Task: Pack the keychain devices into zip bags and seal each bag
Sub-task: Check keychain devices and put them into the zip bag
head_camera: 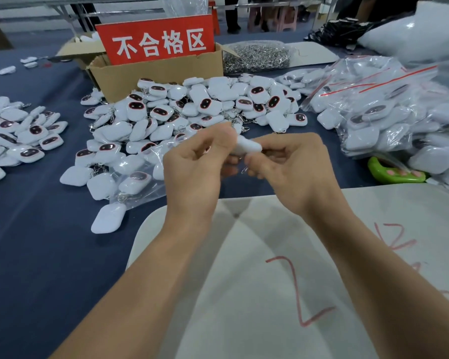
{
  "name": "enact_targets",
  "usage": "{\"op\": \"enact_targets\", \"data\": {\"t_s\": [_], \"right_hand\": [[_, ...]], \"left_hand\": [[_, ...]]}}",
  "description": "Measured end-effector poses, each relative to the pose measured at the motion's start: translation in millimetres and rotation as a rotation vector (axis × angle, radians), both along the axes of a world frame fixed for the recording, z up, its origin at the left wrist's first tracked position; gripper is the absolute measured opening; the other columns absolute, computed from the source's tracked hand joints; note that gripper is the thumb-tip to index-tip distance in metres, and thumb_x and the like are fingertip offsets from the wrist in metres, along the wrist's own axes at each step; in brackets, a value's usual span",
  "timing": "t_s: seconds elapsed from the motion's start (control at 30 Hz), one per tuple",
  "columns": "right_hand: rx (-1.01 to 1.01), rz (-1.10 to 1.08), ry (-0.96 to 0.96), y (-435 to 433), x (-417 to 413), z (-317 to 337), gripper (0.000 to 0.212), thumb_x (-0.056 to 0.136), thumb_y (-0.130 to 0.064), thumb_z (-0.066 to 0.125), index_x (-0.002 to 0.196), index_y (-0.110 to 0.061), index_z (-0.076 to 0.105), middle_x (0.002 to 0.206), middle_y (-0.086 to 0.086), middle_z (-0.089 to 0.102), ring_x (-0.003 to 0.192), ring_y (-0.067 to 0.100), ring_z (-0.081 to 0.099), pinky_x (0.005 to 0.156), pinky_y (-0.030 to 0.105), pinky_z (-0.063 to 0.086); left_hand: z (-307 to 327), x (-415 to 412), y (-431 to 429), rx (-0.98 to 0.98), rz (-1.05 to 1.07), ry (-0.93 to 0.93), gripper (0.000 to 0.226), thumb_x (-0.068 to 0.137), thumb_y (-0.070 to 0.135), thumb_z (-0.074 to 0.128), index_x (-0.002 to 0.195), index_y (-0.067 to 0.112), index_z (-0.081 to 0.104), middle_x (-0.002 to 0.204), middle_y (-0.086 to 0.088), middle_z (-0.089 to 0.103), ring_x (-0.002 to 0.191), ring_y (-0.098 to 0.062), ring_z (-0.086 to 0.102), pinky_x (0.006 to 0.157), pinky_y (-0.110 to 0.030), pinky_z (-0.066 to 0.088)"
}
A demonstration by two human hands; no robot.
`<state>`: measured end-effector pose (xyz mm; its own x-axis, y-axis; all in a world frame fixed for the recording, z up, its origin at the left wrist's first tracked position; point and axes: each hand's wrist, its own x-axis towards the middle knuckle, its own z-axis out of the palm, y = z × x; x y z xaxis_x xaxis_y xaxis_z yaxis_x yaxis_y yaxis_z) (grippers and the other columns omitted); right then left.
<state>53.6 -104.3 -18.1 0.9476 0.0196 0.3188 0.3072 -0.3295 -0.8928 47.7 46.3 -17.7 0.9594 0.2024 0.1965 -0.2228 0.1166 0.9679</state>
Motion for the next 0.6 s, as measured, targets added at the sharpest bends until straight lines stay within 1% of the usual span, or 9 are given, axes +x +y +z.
{"op": "enact_targets", "data": {"t_s": [0.07,0.13,0.17,0.23,0.3,0.33,0.4,0.5,0.6], "right_hand": [[0.04,0.048,0.02,-1.7,0.7,2.1,0.012,0.091,-0.018,0.073,0.086,-0.025,0.082,0.07,0.0,0.075,0.062,0.009,0.067,0.065,0.026,0.055],[0.057,0.076,0.052,-1.3,0.9,2.3,0.012,0.09,-0.023,0.072,0.081,-0.019,0.08,0.066,0.006,0.073,0.058,0.012,0.064,0.06,0.025,0.052],[0.067,0.079,0.065,-0.4,0.4,2.2,0.015,0.088,-0.026,0.073,0.078,-0.017,0.079,0.065,0.007,0.072,0.056,0.012,0.063,0.058,0.025,0.051],[0.093,0.078,0.095,1.7,-0.4,2.8,0.022,0.086,-0.029,0.073,0.074,-0.011,0.076,0.065,0.009,0.071,0.052,0.014,0.061,0.054,0.024,0.049],[0.109,0.067,0.127,2.8,-0.7,3.5,0.025,0.088,-0.025,0.072,0.07,-0.009,0.073,0.062,0.007,0.07,0.048,0.014,0.057,0.05,0.021,0.045],[0.114,0.056,0.141,3.0,-0.5,3.6,0.027,0.091,-0.022,0.072,0.067,-0.009,0.071,0.06,0.006,0.069,0.046,0.014,0.054,0.048,0.02,0.044],[0.106,0.044,0.158,2.5,-0.5,3.7,0.033,0.094,-0.019,0.069,0.064,-0.009,0.067,0.056,0.004,0.065,0.042,0.013,0.048,0.045,0.02,0.04],[0.112,0.047,0.172,1.9,-2.1,4.4,0.036,0.092,-0.025,0.073,0.058,-0.013,0.066,0.051,0.002,0.058,0.041,0.011,0.042,0.043,0.02,0.036],[0.15,-0.063,0.108,-0.7,1.0,1.2,0.021,0.082,-0.019,0.084,0.065,-0.015,0.073,0.053,0.001,0.059,0.046,0.01,0.044,0.048,0.025,0.037]], "left_hand": [[-1.3,-1.6,0.2,0.156,-0.041,-0.111,0.009,0.089,0.028,0.076,0.091,0.034,0.083,0.083,0.004,0.078,0.074,-0.012,0.068,0.067,-0.023,0.055],[-3.1,0.7,2.2,0.174,-0.032,-0.106,0.02,0.088,0.021,0.077,0.085,0.04,0.082,0.079,0.006,0.077,0.071,-0.008,0.064,0.067,-0.022,0.053],[-3.7,2.4,3.2,0.158,-0.024,-0.086,0.019,0.087,0.019,0.077,0.083,0.037,0.083,0.076,0.002,0.076,0.068,-0.008,0.062,0.067,-0.023,0.053],[-2.3,2.9,3.1,0.143,-0.023,-0.055,0.012,0.088,0.018,0.075,0.082,0.024,0.084,0.074,-0.013,0.073,0.066,-0.014,0.06,0.065,-0.029,0.053],[-2.4,3.3,2.2,0.13,-0.017,-0.034,0.013,0.089,0.019,0.073,0.08,0.014,0.081,0.079,-0.022,0.072,0.064,-0.024,0.062,0.068,-0.038,0.057],[-2.7,4.0,1.9,0.121,-0.008,-0.018,0.016,0.09,0.018,0.073,0.078,0.013,0.081,0.078,-0.021,0.073,0.063,-0.027,0.065,0.068,-0.038,0.06],[-2.8,5.4,2.9,0.092,0.008,0.02,0.024,0.094,0.015,0.071,0.073,0.018,0.083,0.073,-0.013,0.075,0.058,-0.02,0.068,0.06,-0.029,0.059],[-3.1,6.8,4.5,0.079,-0.004,0.047,0.03,0.098,0.017,0.066,0.073,0.019,0.082,0.069,-0.009,0.075,0.055,-0.016,0.067,0.054,-0.023,0.054],[-6.6,4.8,1.4,0.133,0.02,0.037,0.028,0.099,0.028,0.065,0.077,0.021,0.08,0.071,-0.006,0.075,0.053,-0.016,0.067,0.052,-0.026,0.055]]}}
